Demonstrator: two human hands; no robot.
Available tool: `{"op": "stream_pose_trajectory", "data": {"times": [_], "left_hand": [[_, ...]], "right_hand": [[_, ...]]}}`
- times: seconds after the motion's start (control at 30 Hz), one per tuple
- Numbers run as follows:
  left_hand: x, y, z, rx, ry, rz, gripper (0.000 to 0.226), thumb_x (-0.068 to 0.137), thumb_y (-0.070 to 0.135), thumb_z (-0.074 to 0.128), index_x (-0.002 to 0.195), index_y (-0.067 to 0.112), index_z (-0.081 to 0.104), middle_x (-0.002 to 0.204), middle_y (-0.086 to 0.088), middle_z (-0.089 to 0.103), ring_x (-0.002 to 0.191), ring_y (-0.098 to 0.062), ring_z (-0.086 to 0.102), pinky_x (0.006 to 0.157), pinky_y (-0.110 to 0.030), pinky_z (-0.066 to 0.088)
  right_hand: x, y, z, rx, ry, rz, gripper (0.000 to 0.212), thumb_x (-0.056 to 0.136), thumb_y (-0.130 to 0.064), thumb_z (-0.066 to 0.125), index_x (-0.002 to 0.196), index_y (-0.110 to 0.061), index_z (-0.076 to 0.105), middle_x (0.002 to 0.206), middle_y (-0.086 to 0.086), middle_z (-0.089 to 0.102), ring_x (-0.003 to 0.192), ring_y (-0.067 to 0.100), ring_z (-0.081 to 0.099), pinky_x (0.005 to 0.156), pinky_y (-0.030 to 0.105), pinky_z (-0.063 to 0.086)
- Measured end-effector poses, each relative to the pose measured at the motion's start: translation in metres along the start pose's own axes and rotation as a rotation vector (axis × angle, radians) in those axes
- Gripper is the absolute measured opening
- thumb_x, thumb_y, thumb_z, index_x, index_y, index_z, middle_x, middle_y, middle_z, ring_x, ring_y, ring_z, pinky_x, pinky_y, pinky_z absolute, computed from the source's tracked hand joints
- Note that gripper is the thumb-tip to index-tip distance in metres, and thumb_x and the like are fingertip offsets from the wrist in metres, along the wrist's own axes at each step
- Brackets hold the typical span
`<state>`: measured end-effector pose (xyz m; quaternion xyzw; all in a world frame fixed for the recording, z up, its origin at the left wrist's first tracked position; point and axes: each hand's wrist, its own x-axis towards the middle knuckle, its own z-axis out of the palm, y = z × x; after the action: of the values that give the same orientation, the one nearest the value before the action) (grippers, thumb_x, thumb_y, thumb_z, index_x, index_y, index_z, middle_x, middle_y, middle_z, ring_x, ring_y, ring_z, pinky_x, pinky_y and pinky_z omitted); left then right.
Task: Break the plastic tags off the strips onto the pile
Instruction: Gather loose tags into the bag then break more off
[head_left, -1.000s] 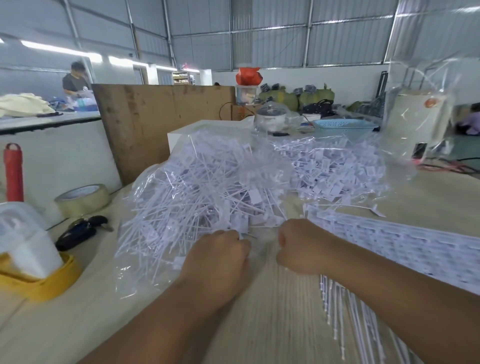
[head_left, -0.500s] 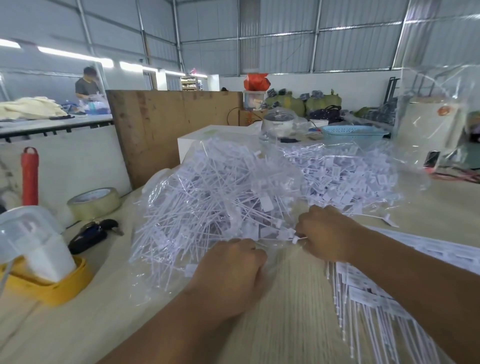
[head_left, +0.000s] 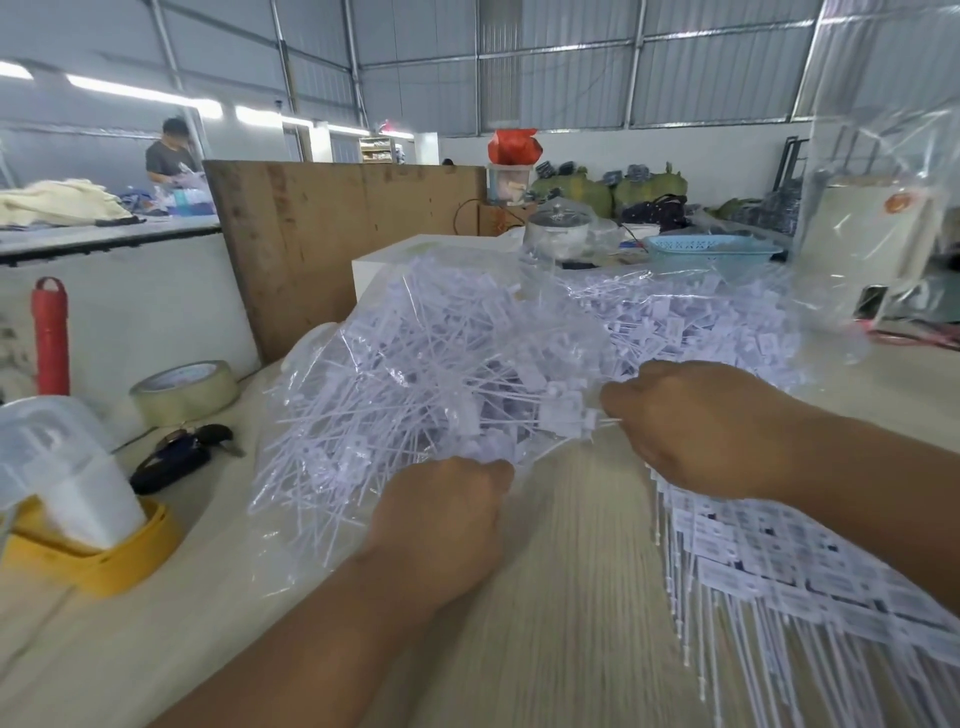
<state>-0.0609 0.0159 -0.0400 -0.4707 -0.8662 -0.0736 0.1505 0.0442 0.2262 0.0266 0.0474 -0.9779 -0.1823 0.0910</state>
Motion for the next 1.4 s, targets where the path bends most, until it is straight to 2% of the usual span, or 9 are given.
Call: {"op": "stream_pose_trajectory", "data": {"times": [0.13,0.27,0.4,0.53,0.6,0.77,0.93,1.2,1.4], "left_hand": [[-0.002,0.018,-0.010,0.064,0.043,0.174,0.016,0.083,0.022,0.039,0.078,0.020,0.054,0.065,0.002,0.058,0.061,-0.021,0.060,0.055,-0.025,0.040],[-0.005,0.020,-0.014,0.123,0.123,0.285,0.014,0.063,0.018,0.049,0.049,0.019,0.051,0.039,0.004,0.046,0.031,-0.016,0.043,0.037,-0.018,0.028],[-0.008,0.015,-0.012,0.049,0.127,0.211,0.027,0.073,0.026,0.033,0.053,0.019,0.050,0.042,0.003,0.048,0.033,-0.016,0.045,0.039,-0.019,0.027],[-0.005,0.012,-0.003,0.040,0.076,0.035,0.025,0.090,0.027,0.035,0.105,0.020,0.054,0.083,-0.002,0.065,0.075,-0.026,0.064,0.056,-0.029,0.033],[-0.002,0.008,0.001,0.066,0.049,-0.005,0.027,0.092,0.026,0.038,0.112,0.020,0.054,0.090,-0.002,0.065,0.080,-0.026,0.063,0.060,-0.029,0.033],[-0.004,0.009,-0.005,0.005,0.079,0.058,0.031,0.089,0.032,0.034,0.102,0.022,0.059,0.088,-0.001,0.066,0.077,-0.024,0.062,0.061,-0.028,0.037],[-0.008,0.019,-0.016,0.013,0.083,0.275,0.026,0.071,0.029,0.033,0.054,0.020,0.050,0.045,0.003,0.051,0.036,-0.018,0.049,0.036,-0.020,0.035],[-0.011,0.009,-0.013,-0.039,-0.052,0.409,0.016,0.081,0.026,0.042,0.079,0.017,0.055,0.072,-0.002,0.062,0.066,-0.028,0.059,0.053,-0.036,0.046],[-0.012,-0.001,-0.013,-0.224,0.170,0.340,0.035,0.087,0.044,0.038,0.072,0.021,0.059,0.057,0.006,0.052,0.052,-0.011,0.045,0.049,-0.027,0.036]], "right_hand": [[0.010,-0.024,-0.011,0.129,0.017,0.000,0.008,0.098,-0.025,0.036,0.096,-0.026,0.028,0.073,-0.011,0.030,0.083,0.012,0.034,0.071,0.035,0.045],[0.037,-0.038,-0.015,0.085,0.010,0.001,0.019,0.094,-0.018,0.040,0.092,-0.027,0.023,0.071,-0.010,0.030,0.079,0.016,0.036,0.049,0.028,0.023],[0.058,-0.027,-0.020,-0.024,-0.077,0.132,0.016,0.092,-0.015,0.042,0.107,-0.017,0.046,0.072,-0.004,0.037,0.066,0.017,0.042,0.050,0.029,0.029],[0.060,-0.013,-0.038,0.054,-0.073,0.165,0.013,0.091,-0.011,0.041,0.099,-0.020,0.047,0.077,-0.003,0.044,0.077,0.019,0.053,0.057,0.031,0.041],[0.057,-0.006,-0.052,0.051,-0.046,0.176,0.010,0.094,-0.016,0.041,0.089,-0.024,0.044,0.079,-0.005,0.045,0.071,0.012,0.049,0.053,0.029,0.037],[0.048,-0.006,-0.064,0.312,-0.006,0.154,0.024,0.093,-0.023,0.045,0.069,-0.029,0.041,0.073,-0.008,0.047,0.063,0.008,0.043,0.055,0.028,0.030],[0.057,-0.047,-0.016,0.489,-0.101,0.103,0.027,0.091,-0.013,0.047,0.067,-0.019,0.040,0.068,-0.002,0.044,0.057,0.010,0.038,0.053,0.029,0.032],[0.103,-0.084,0.031,0.686,0.163,0.232,0.011,0.095,-0.017,0.046,0.084,-0.018,0.047,0.081,0.000,0.048,0.080,0.023,0.049,0.061,0.029,0.033],[0.089,-0.077,0.048,0.884,0.192,0.137,0.020,0.089,-0.030,0.065,0.105,-0.020,0.055,0.102,-0.008,0.048,0.096,0.009,0.047,0.079,0.017,0.034]]}}
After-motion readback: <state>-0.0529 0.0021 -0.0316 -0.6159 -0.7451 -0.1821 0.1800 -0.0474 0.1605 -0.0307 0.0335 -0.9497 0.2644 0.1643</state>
